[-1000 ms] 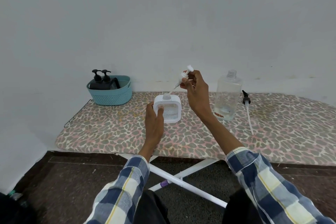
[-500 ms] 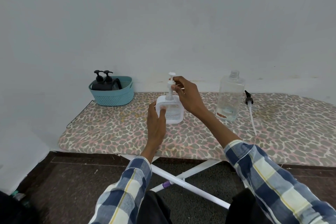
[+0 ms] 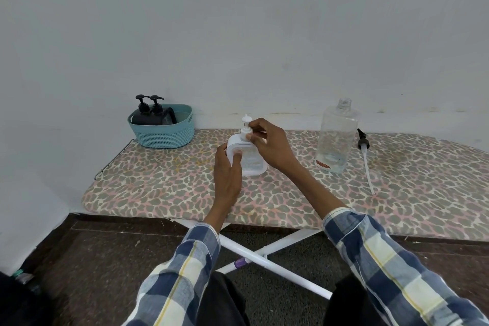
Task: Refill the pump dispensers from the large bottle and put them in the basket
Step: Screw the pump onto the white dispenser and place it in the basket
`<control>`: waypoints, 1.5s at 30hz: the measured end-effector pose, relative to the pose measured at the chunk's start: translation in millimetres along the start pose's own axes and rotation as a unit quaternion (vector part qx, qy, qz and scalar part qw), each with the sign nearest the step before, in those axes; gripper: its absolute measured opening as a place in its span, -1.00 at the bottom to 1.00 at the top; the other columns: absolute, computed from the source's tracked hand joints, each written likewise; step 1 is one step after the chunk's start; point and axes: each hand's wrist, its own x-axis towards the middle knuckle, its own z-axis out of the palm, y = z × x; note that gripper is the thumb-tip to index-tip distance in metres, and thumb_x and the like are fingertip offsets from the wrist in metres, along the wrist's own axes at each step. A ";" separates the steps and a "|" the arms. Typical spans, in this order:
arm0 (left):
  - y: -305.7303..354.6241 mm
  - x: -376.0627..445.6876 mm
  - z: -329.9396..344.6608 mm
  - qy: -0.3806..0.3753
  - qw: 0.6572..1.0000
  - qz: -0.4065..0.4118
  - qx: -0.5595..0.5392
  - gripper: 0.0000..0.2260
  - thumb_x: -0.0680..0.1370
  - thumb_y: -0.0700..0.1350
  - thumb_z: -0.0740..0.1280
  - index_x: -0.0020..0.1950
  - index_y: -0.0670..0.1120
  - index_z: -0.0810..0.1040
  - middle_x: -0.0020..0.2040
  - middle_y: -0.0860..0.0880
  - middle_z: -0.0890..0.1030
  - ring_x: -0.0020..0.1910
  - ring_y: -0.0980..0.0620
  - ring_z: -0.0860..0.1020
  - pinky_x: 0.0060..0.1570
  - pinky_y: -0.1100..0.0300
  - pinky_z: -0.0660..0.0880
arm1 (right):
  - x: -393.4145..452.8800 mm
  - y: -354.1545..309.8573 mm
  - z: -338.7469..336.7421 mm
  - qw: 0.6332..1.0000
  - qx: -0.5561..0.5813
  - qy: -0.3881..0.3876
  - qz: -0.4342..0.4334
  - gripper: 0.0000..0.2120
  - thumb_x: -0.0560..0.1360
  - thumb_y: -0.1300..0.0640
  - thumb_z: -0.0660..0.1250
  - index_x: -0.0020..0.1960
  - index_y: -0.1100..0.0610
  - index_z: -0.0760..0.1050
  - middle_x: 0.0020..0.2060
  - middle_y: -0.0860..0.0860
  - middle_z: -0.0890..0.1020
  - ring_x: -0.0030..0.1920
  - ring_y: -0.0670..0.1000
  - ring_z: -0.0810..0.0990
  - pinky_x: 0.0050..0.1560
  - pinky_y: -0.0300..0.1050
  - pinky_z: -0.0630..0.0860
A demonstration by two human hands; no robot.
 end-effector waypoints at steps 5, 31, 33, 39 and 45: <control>2.3 -1.1 -0.4 0.001 1.000 -0.006 0.003 -0.82 0.74 0.02 0.25 0.34 0.13 0.38 0.24 0.04 0.56 0.18 0.02 0.56 0.16 0.06 0.49 | 2.2 -0.8 -1.5 1.000 0.000 -0.020 0.020 -0.67 0.66 0.26 0.34 0.40 0.11 0.60 0.26 -0.01 0.70 0.24 -0.12 0.64 0.25 -0.45 0.47; 1.1 -2.5 -1.6 -0.015 1.000 0.009 -0.002 -0.60 0.77 0.07 0.20 0.60 0.03 0.32 0.46 0.01 0.49 0.35 0.03 0.50 0.25 0.13 0.40 | 1.4 7.8 8.8 0.998 -0.037 0.040 0.037 -0.67 0.47 0.07 0.62 0.07 0.10 0.52 0.05 0.00 0.49 0.00 -0.19 0.56 0.00 -0.49 0.45; 0.9 -2.9 -1.8 -0.016 1.000 0.010 -0.007 -0.61 0.77 0.08 0.20 0.59 0.04 0.33 0.44 0.03 0.49 0.35 0.03 0.51 0.24 0.13 0.41 | 0.6 7.8 12.1 0.998 -0.031 0.045 0.035 -0.65 0.45 0.07 0.62 0.10 0.08 0.52 0.08 0.01 0.49 0.03 -0.20 0.56 0.03 -0.50 0.45; 2.0 -3.6 -2.0 -0.017 1.000 0.011 -0.011 -0.62 0.77 0.08 0.20 0.57 0.05 0.33 0.40 0.05 0.49 0.33 0.03 0.51 0.22 0.15 0.40 | 0.3 5.3 10.3 0.999 -0.008 0.020 0.046 -0.65 0.59 0.16 0.46 0.36 0.17 0.60 0.14 0.09 0.50 0.11 -0.08 0.59 0.17 -0.36 0.42; -0.6 -3.4 -2.5 -0.016 1.000 0.013 -0.002 -0.61 0.76 0.11 0.20 0.58 0.06 0.32 0.45 0.04 0.51 0.35 0.04 0.52 0.26 0.10 0.44 | -1.6 5.8 18.1 0.997 -0.034 0.067 0.020 -0.68 0.47 0.04 0.60 0.05 0.09 0.50 0.02 -0.02 0.52 0.01 -0.08 0.57 -0.01 -0.31 0.50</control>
